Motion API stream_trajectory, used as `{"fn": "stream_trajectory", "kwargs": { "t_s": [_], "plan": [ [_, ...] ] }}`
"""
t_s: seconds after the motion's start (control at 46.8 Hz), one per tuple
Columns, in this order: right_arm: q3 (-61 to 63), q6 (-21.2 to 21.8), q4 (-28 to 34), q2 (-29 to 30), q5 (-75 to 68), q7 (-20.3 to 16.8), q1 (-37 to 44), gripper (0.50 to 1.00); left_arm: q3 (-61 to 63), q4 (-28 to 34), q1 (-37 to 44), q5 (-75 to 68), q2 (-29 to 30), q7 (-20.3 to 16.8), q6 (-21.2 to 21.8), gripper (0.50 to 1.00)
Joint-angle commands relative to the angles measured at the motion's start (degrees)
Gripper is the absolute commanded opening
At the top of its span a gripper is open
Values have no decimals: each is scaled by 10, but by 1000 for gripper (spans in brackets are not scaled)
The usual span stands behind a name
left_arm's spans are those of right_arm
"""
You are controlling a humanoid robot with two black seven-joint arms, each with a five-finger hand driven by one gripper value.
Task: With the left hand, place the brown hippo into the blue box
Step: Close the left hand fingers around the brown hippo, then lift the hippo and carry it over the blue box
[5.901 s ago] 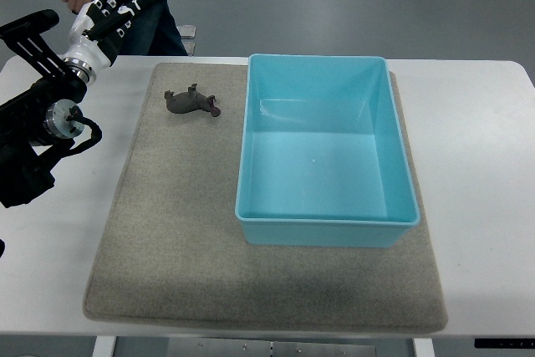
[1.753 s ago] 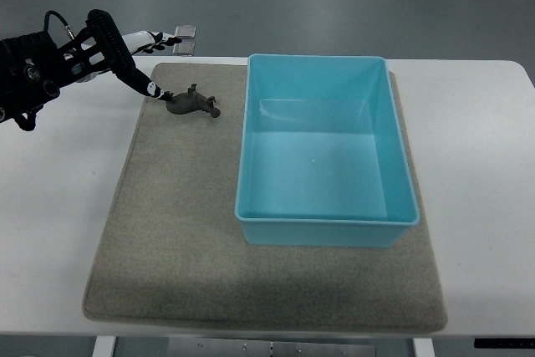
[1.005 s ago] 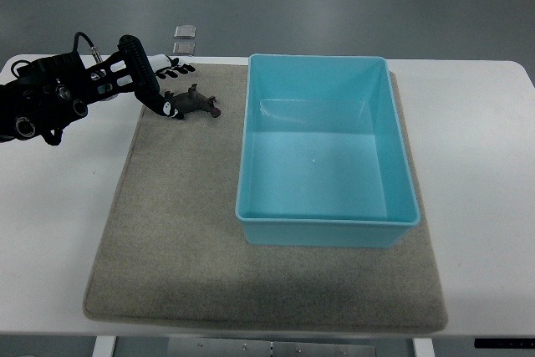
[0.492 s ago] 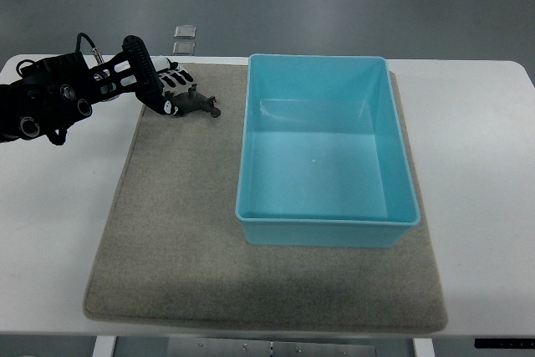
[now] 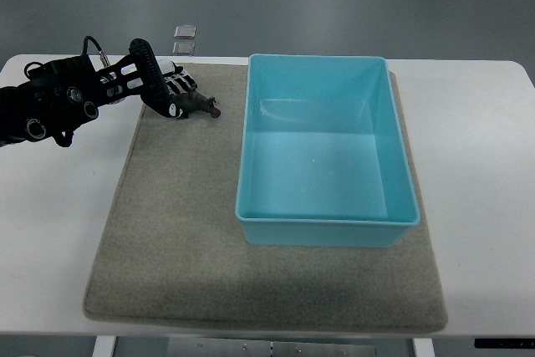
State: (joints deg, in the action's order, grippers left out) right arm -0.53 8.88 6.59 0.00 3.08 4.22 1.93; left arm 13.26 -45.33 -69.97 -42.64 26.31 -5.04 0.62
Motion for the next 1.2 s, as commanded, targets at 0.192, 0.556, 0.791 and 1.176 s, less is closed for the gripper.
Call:
{"fn": "stream_trajectory", "kwargs": {
  "t_s": [0.192,0.556,0.791,1.176],
  "plan": [
    [0,0,0,0,0,0,0,936,-2,-3,-1,0,-4,4,-1,651],
    [0,0,0,0,0,0,0,936,-7,-8,-7,3,-2,16,-3,500],
    [0,0,0,0,0,0,0,936,-28,-8,-15,5,3,16,-11,500],
    [0,0,0,0,0,0,0,936,-43,-8,-94,9,2,15,-24,500]
  ]
}}
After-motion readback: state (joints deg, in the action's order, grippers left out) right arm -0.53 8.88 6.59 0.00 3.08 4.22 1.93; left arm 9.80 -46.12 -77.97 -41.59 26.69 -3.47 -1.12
